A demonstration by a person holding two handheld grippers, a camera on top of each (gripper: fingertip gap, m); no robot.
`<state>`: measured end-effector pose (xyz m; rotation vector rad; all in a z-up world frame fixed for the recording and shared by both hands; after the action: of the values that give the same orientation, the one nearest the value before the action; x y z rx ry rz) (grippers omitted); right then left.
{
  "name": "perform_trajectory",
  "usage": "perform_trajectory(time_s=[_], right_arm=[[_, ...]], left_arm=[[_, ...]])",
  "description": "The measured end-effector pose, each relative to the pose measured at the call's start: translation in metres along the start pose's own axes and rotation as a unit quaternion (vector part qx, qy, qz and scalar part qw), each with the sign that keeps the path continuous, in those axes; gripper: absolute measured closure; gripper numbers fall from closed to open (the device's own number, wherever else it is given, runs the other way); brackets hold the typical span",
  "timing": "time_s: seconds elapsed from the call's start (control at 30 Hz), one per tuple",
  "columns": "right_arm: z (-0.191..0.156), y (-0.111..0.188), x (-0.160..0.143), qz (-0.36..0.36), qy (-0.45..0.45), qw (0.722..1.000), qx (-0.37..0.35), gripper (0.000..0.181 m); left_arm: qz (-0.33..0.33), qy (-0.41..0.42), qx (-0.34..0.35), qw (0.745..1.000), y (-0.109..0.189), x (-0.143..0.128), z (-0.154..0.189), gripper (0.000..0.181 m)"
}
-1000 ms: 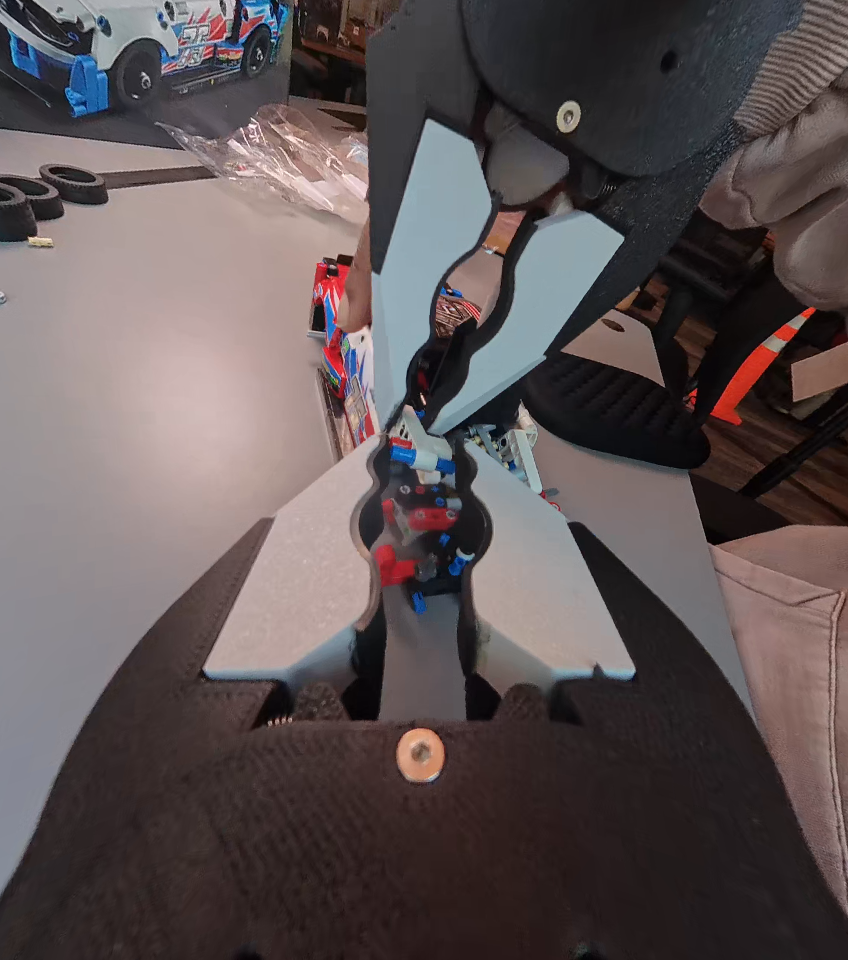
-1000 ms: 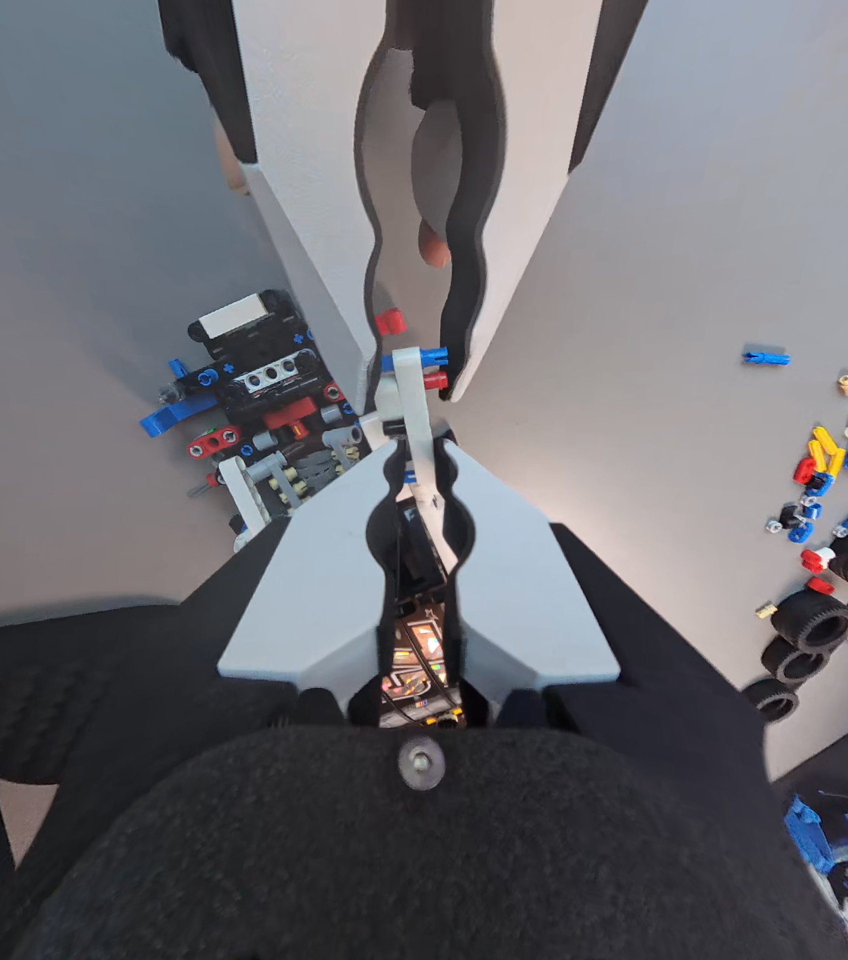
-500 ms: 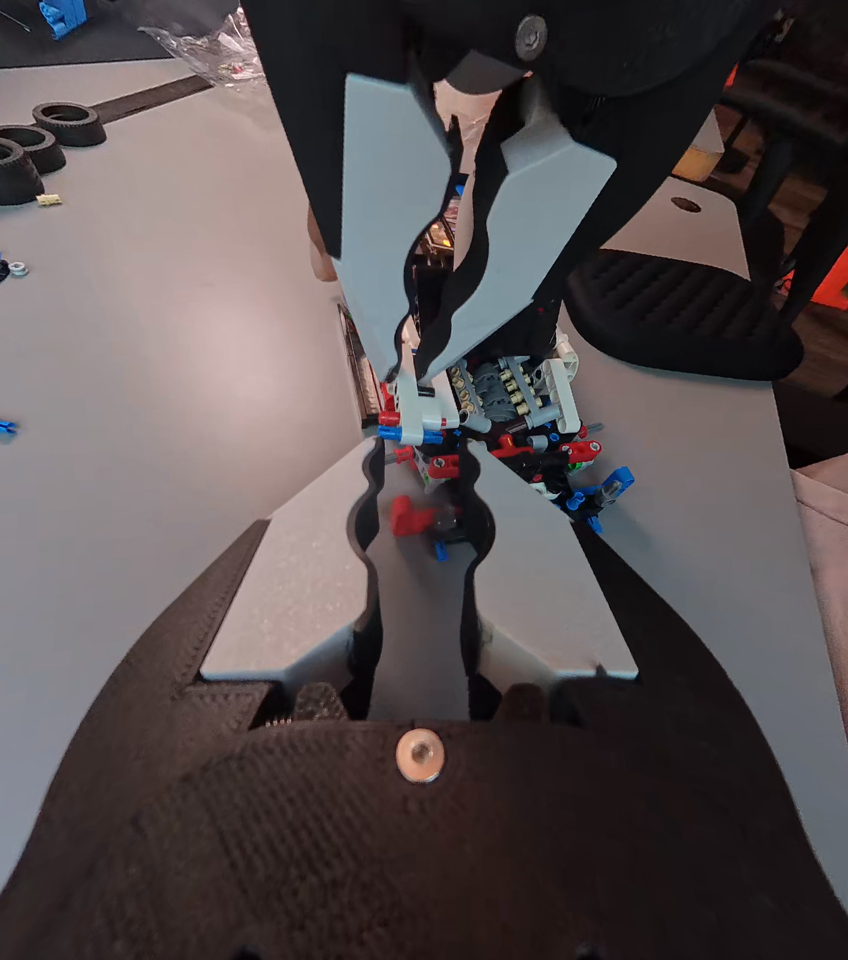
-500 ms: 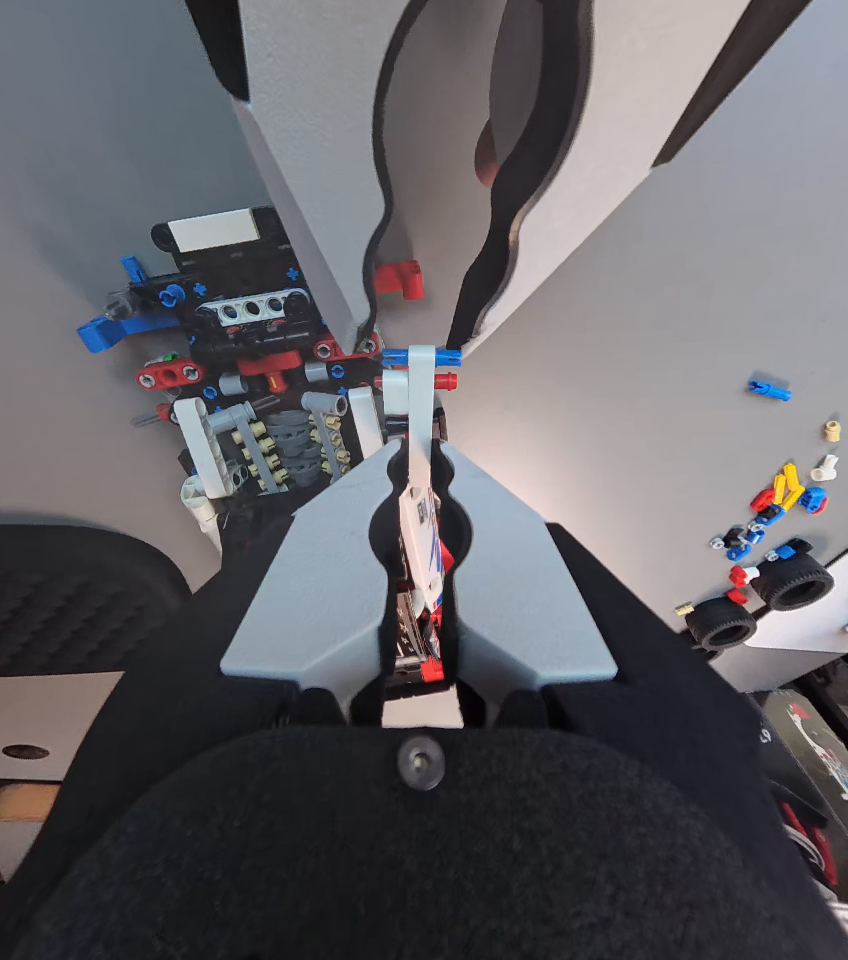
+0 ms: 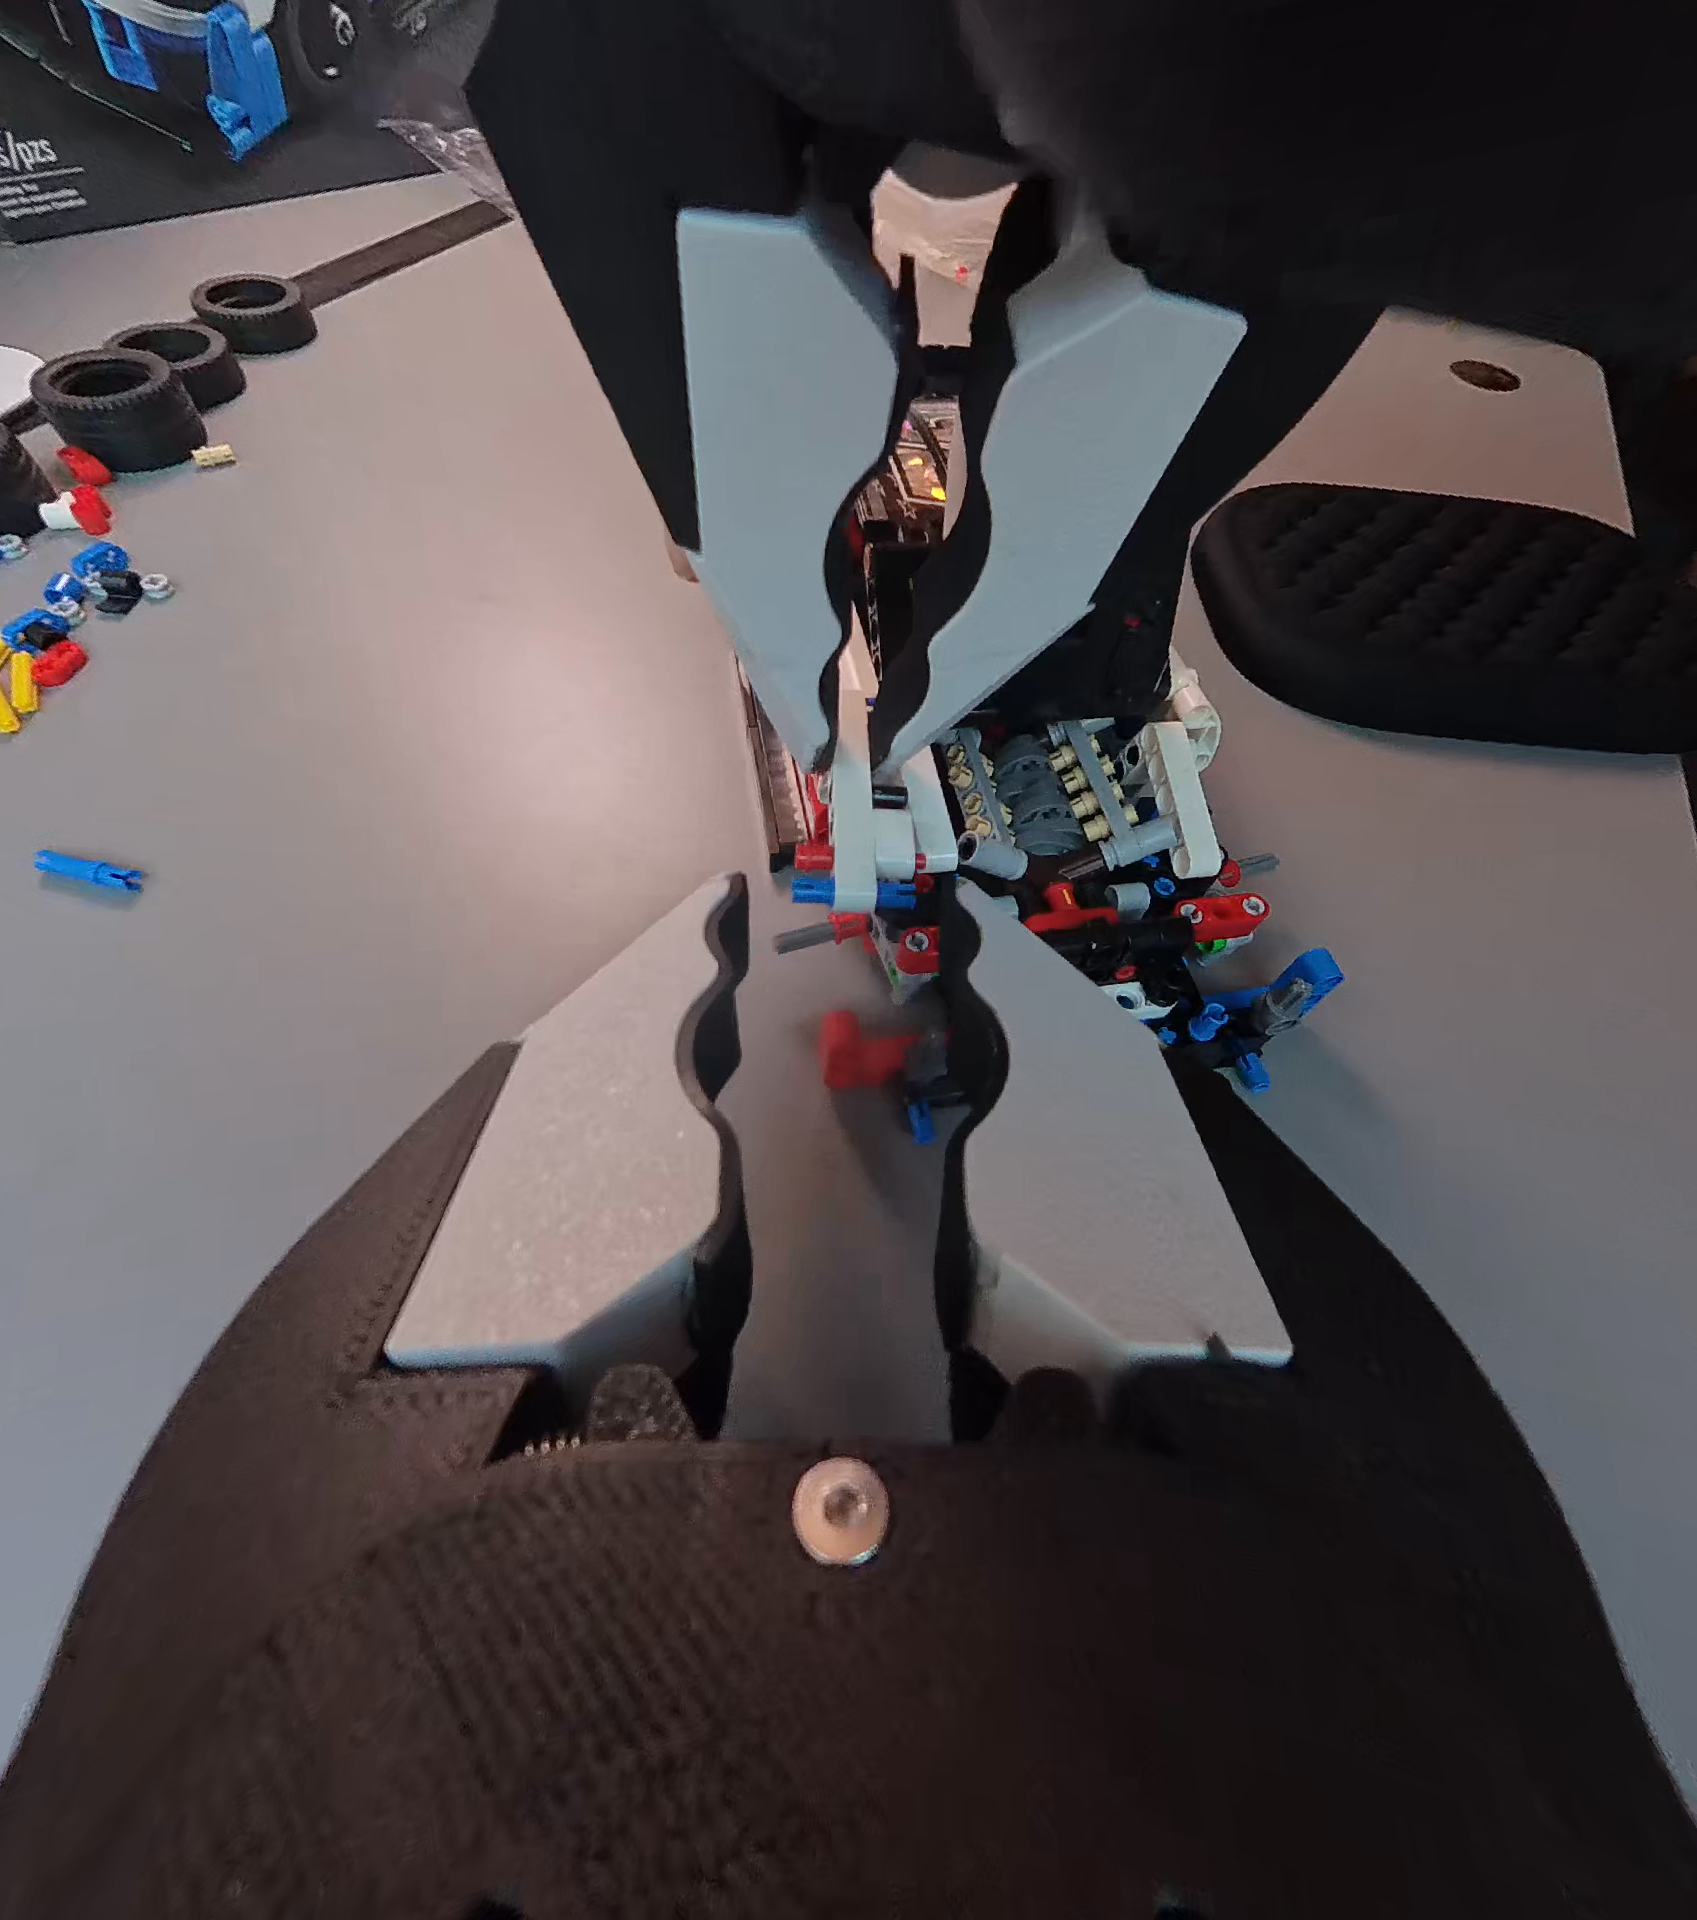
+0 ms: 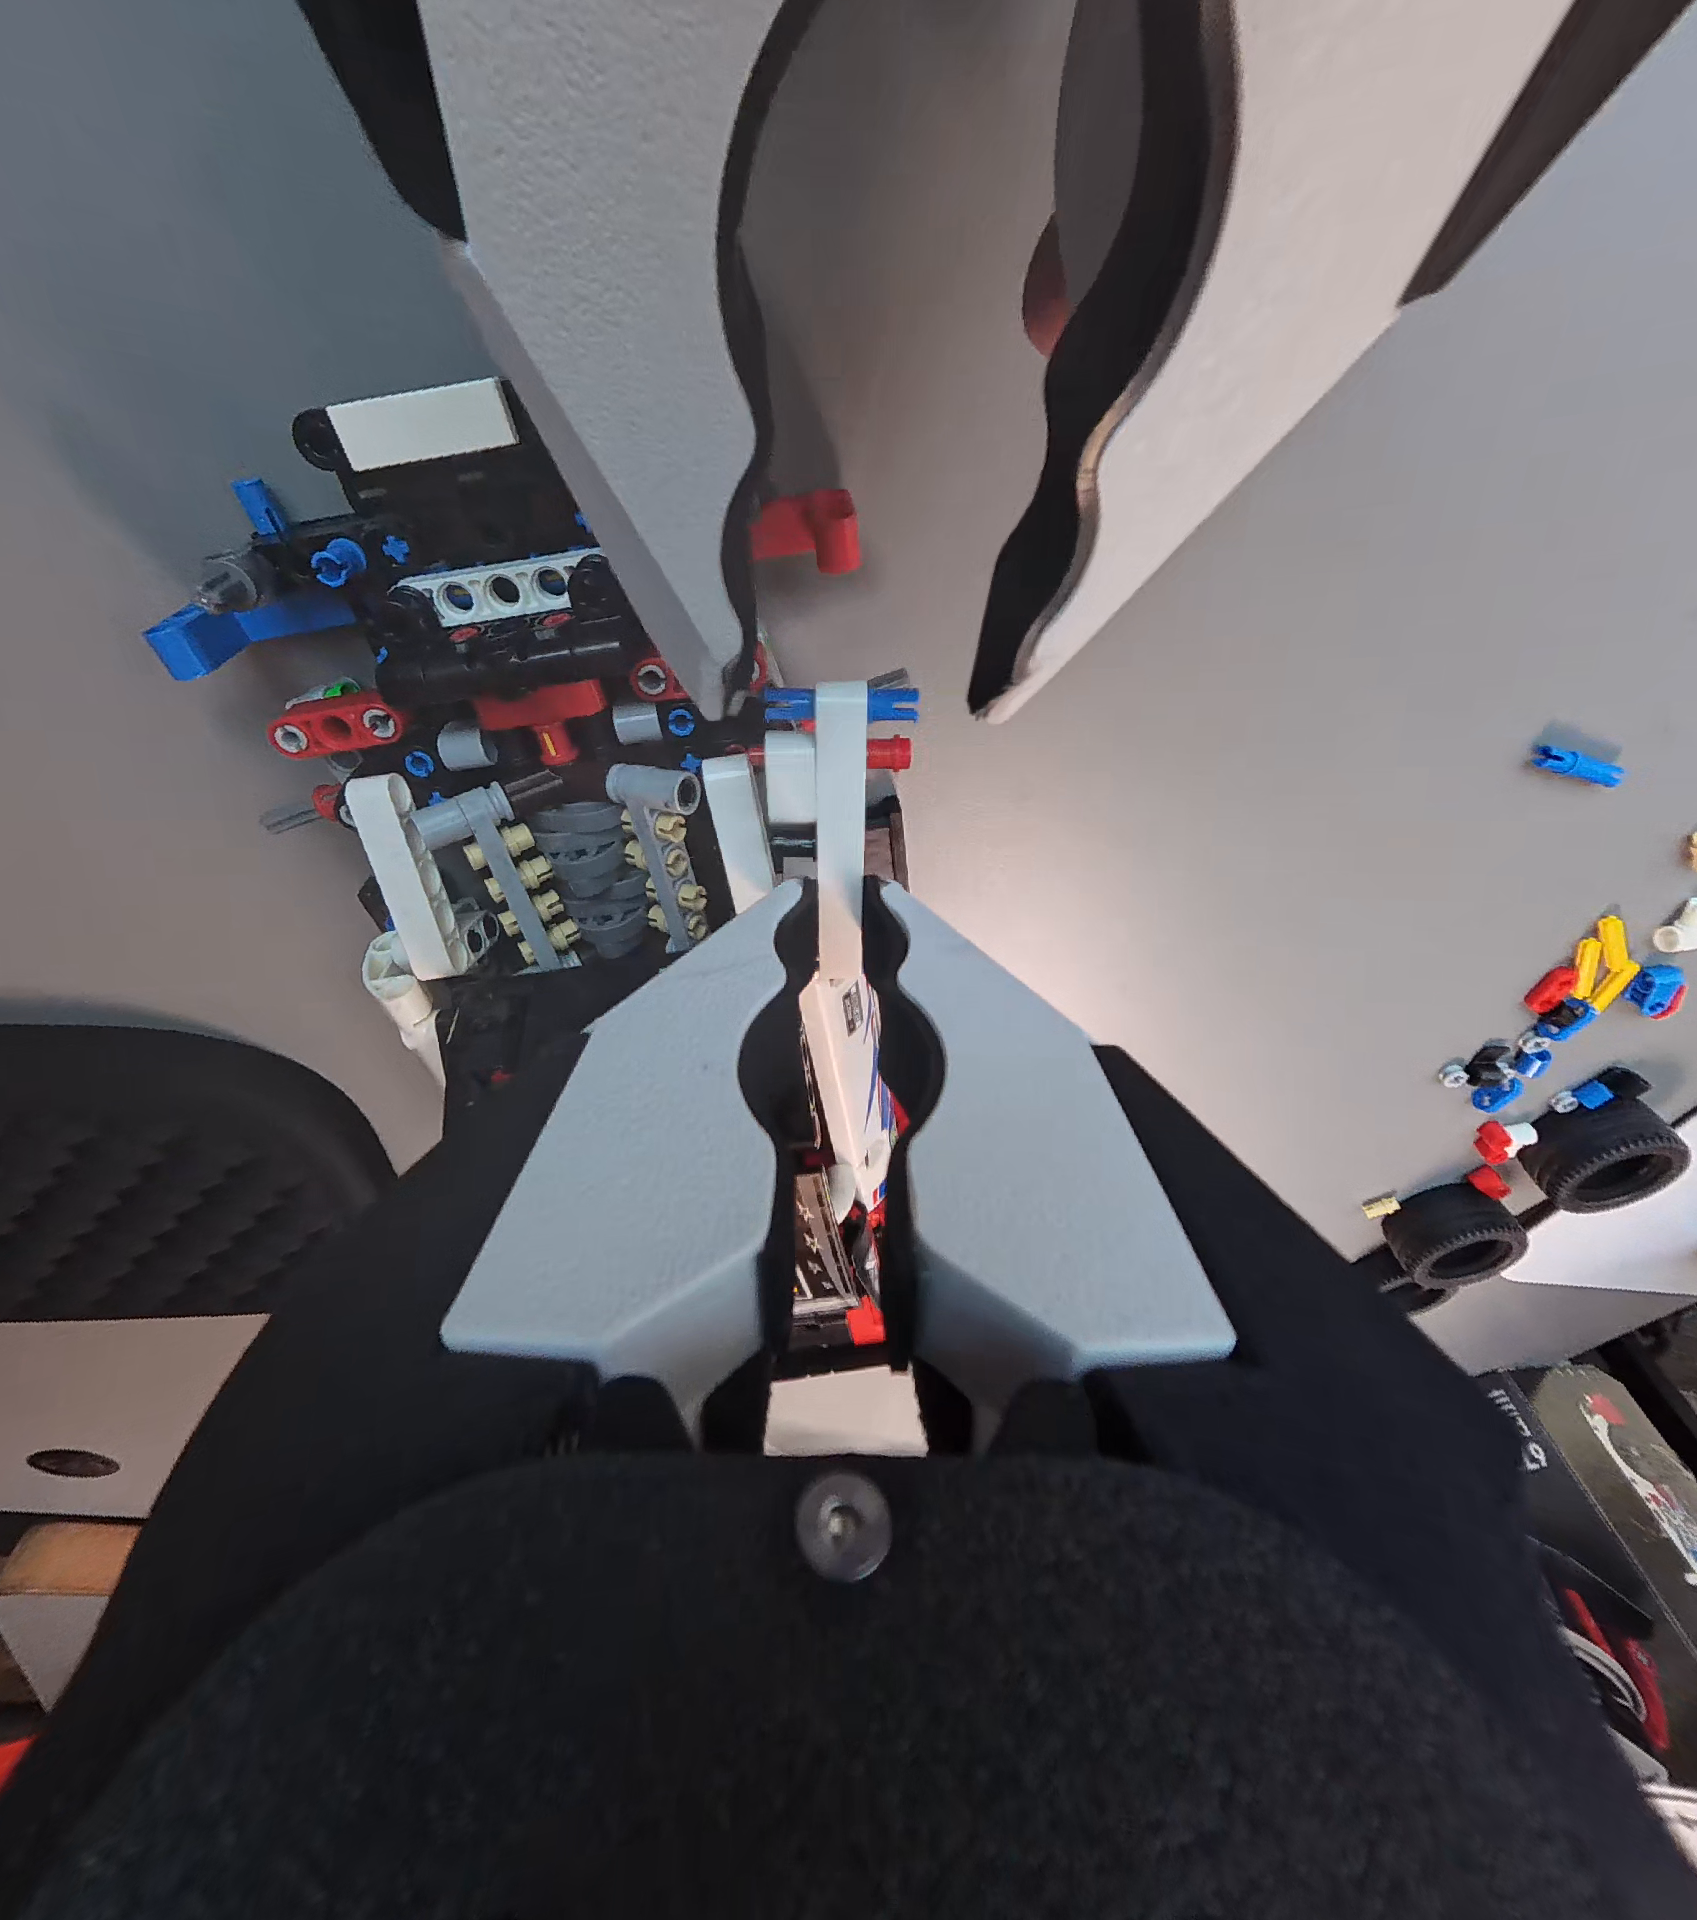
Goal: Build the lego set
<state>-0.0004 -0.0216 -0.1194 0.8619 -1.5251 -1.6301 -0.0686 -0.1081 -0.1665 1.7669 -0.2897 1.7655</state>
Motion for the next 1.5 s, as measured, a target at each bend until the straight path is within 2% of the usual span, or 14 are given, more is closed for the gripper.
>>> perform_trajectory(time_s=[0.13, 0.4, 0.57, 0.8, 1.0, 1.27, 1.4, 1.5], right_arm=[[0.0, -0.001, 0.001, 0.005, 0.0, 1.0, 0.001, 0.175], [-0.001, -0.001, 0.0, 0.017, 0.014, 1.0, 0.003, 0.175], [-0.001, 0.0, -0.001, 0.042, 0.016, 0.999, 0.007, 0.175], [0.001, 0.0, -0.002, 0.04, 0.001, 0.999, 0.003, 0.175], [0.004, 0.014, -0.005, 0.053, -0.015, 0.998, -0.003, 0.17], [0.0, 0.019, -0.001, 0.05, -0.04, 0.998, 0.012, 0.154], [-0.004, 0.028, -0.003, 0.076, -0.064, 0.995, 0.004, 0.153], [-0.009, 0.026, -0.007, 0.07, -0.058, 0.996, -0.014, 0.154]], left_arm=[[-0.005, -0.01, -0.007, 1.0, -0.001, 0.0, 0.002, 0.157], [-0.023, -0.014, -0.009, 1.0, -0.003, -0.004, 0.001, 0.148], [-0.029, -0.019, -0.014, 0.999, -0.005, -0.005, 0.003, 0.159], [-0.033, -0.007, -0.006, 0.999, -0.006, -0.003, 0.002, 0.159], [-0.047, 0.012, 0.006, 0.999, -0.008, -0.003, 0.002, 0.158], [-0.065, 0.027, 0.015, 0.997, -0.005, 0.002, 0.006, 0.159], [-0.078, 0.033, 0.005, 0.996, -0.006, -0.001, 0.006, 0.159], [-0.077, 0.023, 0.006, 0.997, -0.006, 0.0, 0.007, 0.159]])
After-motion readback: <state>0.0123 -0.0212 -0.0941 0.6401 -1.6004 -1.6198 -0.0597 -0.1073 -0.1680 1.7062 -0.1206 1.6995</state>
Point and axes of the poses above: each gripper's, where its closed fingertips meet, y back along the fingers, x out of its top, z = x × y across the jaws, the point moved 10 cm from there along y, back along the fingers, and after that the axes turned 8 degrees about z, right-handed, at the moved point
